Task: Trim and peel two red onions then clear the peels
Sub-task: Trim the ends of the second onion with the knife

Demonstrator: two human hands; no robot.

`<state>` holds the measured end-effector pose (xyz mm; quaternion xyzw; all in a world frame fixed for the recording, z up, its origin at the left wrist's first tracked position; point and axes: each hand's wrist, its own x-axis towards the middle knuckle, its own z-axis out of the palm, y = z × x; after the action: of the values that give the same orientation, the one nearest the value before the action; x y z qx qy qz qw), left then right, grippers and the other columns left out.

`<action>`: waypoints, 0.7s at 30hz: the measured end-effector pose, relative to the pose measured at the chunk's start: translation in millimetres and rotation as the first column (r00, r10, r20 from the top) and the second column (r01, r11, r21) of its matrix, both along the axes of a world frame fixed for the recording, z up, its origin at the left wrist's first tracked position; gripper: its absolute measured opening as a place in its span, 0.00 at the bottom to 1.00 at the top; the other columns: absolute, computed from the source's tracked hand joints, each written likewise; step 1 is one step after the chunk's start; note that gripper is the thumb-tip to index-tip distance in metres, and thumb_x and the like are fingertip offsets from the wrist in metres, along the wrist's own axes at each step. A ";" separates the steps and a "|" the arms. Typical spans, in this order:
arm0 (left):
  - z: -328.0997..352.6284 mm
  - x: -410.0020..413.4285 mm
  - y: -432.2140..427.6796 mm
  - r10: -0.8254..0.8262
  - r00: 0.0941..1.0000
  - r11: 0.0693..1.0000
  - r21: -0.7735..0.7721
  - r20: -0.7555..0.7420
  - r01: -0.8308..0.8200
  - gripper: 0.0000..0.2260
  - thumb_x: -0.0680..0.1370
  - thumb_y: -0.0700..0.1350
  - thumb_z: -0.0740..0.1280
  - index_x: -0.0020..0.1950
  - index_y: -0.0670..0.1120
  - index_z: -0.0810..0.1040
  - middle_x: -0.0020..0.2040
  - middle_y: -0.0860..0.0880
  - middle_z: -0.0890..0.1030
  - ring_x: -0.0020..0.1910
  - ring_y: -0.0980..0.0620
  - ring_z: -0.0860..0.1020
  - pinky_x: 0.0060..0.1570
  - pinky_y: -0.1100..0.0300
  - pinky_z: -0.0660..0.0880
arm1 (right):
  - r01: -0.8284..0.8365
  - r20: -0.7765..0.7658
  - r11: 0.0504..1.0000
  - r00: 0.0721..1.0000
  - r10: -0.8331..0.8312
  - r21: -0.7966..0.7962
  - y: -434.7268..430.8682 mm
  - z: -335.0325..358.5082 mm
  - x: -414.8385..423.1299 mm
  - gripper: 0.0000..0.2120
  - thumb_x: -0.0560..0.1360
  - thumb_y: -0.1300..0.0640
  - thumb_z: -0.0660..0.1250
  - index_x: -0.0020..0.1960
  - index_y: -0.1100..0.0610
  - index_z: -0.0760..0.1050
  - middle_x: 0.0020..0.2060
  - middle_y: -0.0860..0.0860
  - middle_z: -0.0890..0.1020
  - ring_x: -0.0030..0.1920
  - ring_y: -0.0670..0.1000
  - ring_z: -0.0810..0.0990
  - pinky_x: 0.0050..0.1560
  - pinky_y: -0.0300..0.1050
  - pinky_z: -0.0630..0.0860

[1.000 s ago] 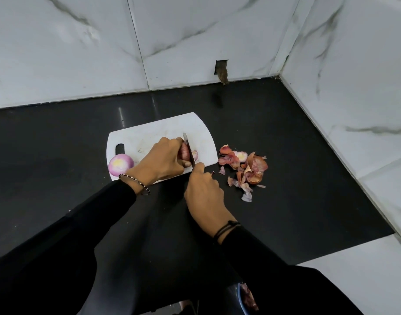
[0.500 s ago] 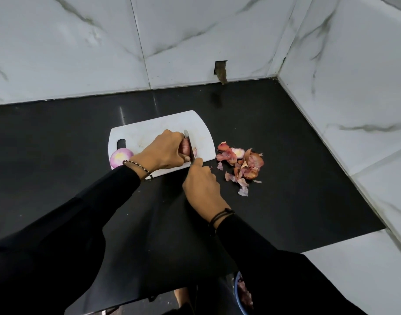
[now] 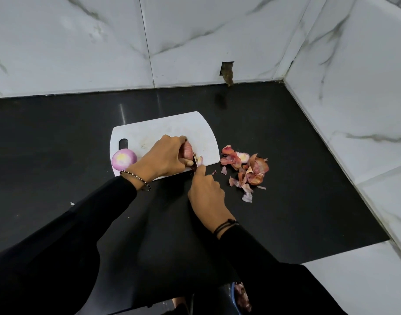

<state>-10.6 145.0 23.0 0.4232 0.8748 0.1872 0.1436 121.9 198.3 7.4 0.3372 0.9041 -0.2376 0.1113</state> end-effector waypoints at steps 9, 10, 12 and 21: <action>-19.9 7.0 -33.6 0.104 0.989 0.973 0.196 0.106 -0.124 0.23 0.73 0.49 0.77 0.64 0.45 0.74 0.52 0.47 0.83 0.49 0.46 0.80 0.51 0.54 0.77 | 0.039 -0.040 0.989 0.998 -0.046 -0.144 15.2 1.9 1.1 0.15 0.83 0.58 0.54 0.68 0.62 0.62 0.62 0.65 0.73 0.61 0.68 0.74 0.59 0.59 0.71; -22.7 7.1 -37.5 0.118 0.986 0.969 0.205 0.117 -0.140 0.25 0.73 0.50 0.77 0.66 0.46 0.73 0.53 0.47 0.83 0.51 0.46 0.80 0.54 0.54 0.77 | 0.046 -0.048 0.986 0.997 -0.054 -0.159 15.7 0.4 3.5 0.14 0.84 0.57 0.53 0.66 0.62 0.62 0.61 0.66 0.73 0.60 0.68 0.74 0.59 0.60 0.71; -26.1 6.8 -42.0 0.143 0.978 0.963 0.205 0.150 -0.172 0.28 0.72 0.52 0.77 0.68 0.48 0.72 0.58 0.47 0.82 0.55 0.47 0.80 0.58 0.53 0.77 | 0.059 -0.060 0.982 0.996 -0.071 -0.180 17.8 -2.0 6.7 0.13 0.85 0.54 0.52 0.64 0.61 0.63 0.61 0.66 0.73 0.59 0.68 0.75 0.61 0.61 0.73; -27.1 7.7 -52.9 0.152 0.971 0.966 0.182 0.186 -0.186 0.32 0.69 0.51 0.80 0.68 0.47 0.70 0.63 0.48 0.80 0.59 0.49 0.78 0.58 0.61 0.72 | 0.105 -0.140 0.985 0.982 -0.125 -0.139 14.9 -10.5 20.7 0.11 0.85 0.52 0.51 0.56 0.60 0.64 0.53 0.64 0.77 0.51 0.67 0.78 0.48 0.56 0.74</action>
<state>-2.9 92.1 -4.0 0.3414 0.8693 0.3203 0.1586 142.6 213.3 -3.1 0.3625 0.8712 -0.3270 0.0519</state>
